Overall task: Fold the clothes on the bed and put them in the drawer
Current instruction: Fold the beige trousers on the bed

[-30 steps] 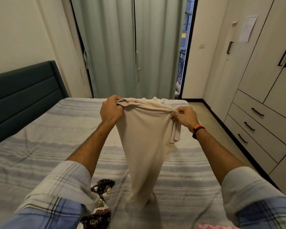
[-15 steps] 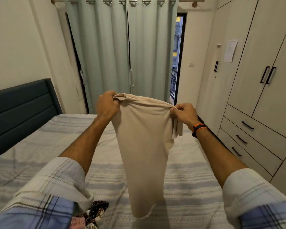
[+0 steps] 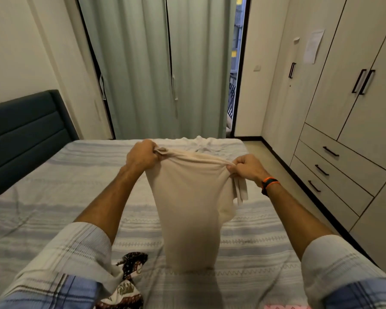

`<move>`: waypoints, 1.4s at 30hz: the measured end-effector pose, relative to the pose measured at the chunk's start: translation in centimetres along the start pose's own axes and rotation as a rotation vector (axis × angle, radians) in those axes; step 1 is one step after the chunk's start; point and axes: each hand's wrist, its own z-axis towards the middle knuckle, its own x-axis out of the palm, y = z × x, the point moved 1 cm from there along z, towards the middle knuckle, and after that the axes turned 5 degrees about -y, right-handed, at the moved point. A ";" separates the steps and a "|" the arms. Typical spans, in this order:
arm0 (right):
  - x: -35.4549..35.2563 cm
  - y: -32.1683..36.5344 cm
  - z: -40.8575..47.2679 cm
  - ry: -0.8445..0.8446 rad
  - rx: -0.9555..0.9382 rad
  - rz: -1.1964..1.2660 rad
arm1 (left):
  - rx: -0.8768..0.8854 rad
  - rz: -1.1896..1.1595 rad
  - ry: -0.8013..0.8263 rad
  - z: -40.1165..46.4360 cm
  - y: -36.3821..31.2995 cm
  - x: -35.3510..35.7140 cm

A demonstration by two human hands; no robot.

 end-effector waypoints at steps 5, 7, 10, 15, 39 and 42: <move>3.4 -3.8 -1.0 0.114 0.083 -0.075 | -0.024 0.287 0.227 -1.3 2.2 4.4; 4.6 -5.3 -1.2 0.151 0.113 -0.090 | -0.059 0.356 0.294 -1.9 3.0 5.8; 6.4 -7.1 -1.4 0.212 0.150 -0.108 | -0.084 0.457 0.330 -2.5 4.0 7.7; 8.9 -9.8 -0.6 0.283 0.215 -0.129 | -0.276 0.142 0.380 -2.8 5.7 11.8; 6.2 2.6 19.9 -0.249 -0.109 0.345 | -0.203 -1.090 -0.218 20.9 2.1 10.2; 3.9 5.3 19.7 -0.309 -0.211 0.385 | -0.079 -1.127 -0.251 22.1 0.4 7.3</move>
